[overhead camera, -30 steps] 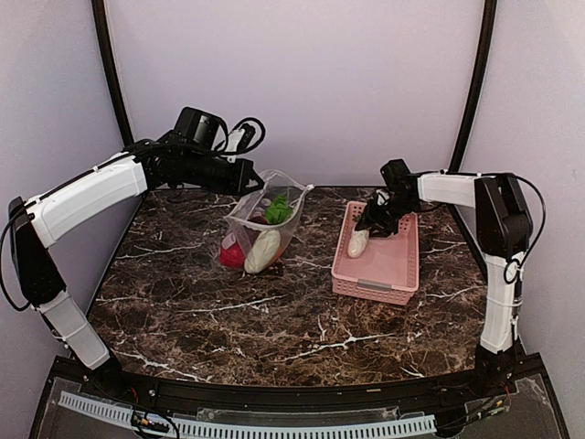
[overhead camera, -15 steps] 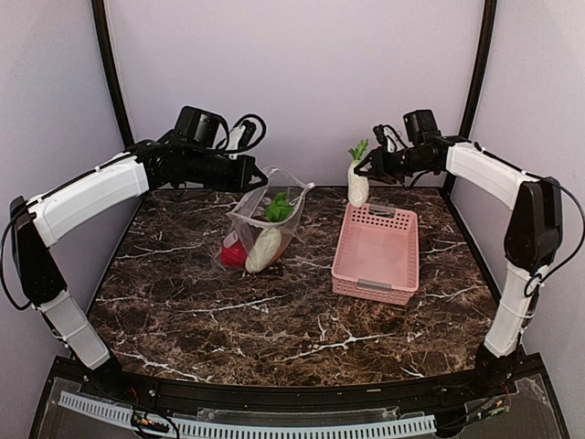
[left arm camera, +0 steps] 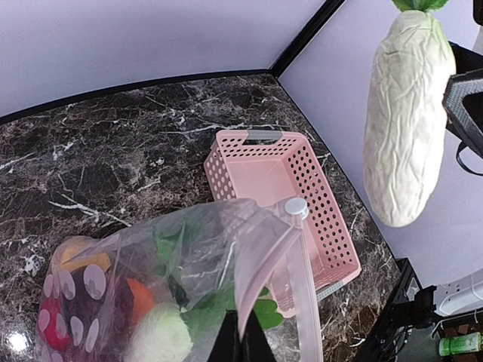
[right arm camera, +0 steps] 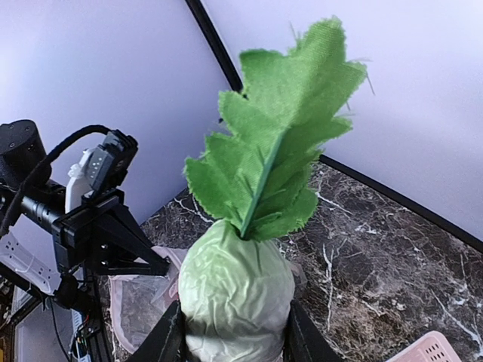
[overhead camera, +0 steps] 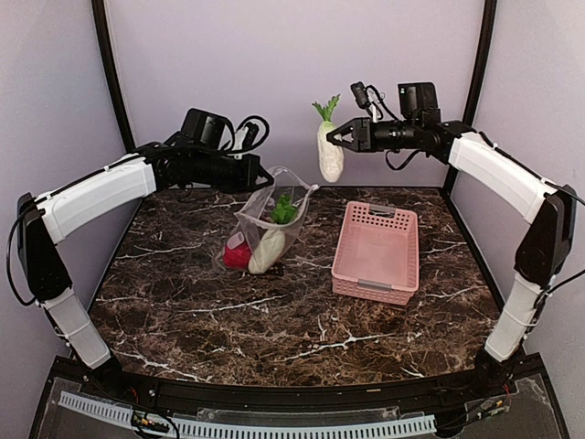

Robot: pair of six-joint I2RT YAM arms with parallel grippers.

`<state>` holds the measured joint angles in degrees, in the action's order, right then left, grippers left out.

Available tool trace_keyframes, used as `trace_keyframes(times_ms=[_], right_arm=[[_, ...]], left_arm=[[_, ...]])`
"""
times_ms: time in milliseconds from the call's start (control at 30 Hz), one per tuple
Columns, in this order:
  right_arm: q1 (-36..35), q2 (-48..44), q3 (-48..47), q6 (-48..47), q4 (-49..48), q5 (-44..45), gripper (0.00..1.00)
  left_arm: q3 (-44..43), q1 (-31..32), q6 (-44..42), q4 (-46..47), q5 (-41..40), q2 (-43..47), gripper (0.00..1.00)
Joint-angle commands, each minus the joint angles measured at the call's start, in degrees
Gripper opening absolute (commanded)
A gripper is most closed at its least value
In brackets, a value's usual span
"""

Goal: Place the food in the zip-top bag and seal the zipper
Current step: Pick up the fake vegetable from the bin, then place the fake vegetable in the zipper food storage bag.

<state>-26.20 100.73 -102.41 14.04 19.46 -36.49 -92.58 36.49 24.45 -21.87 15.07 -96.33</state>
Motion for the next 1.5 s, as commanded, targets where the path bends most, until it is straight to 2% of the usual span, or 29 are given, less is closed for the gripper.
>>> trace_keyframes(times_ms=[0,167,567,733,900,1200,1300,1467], right_arm=[[-2.7,1.55,-3.95,0.47,-3.13,-0.36,0.08],[-5.76,4.02,-7.61,1.36,-3.26,4.04,0.08],[-9.54,9.01,-13.85,2.75,-1.09,17.7,0.09],[-11.11,9.64,-14.48,3.41,-0.15,21.36,0.09],[-13.95,10.35,-14.98,2.81,2.09,27.26,0.09],[-17.32,11.31,-12.65,4.29,2.69,30.5,0.13],[-18.61,11.62,-11.27,3.96,2.49,30.77,0.16],[-19.42,11.56,-10.83,3.7,2.75,30.36,0.38]], left_arm=[[-1.72,-0.2,1.37,0.5,-0.37,0.16,0.01],[-0.61,-0.19,5.34,1.96,-2.75,1.19,0.01],[7.55,-0.19,23.22,19.19,-6.5,4.2,0.01],[8.53,-0.19,26.25,21.57,-8.95,4.61,0.01],[11.37,-0.19,31.34,28.47,-11.44,5.24,0.02],[12.52,-0.28,33.38,30.0,-12.21,5.21,0.01],[13.52,-0.36,33.67,31.27,-12.88,5.78,0.01],[14.98,-0.69,33.9,31.93,-13.84,6.67,0.01]])
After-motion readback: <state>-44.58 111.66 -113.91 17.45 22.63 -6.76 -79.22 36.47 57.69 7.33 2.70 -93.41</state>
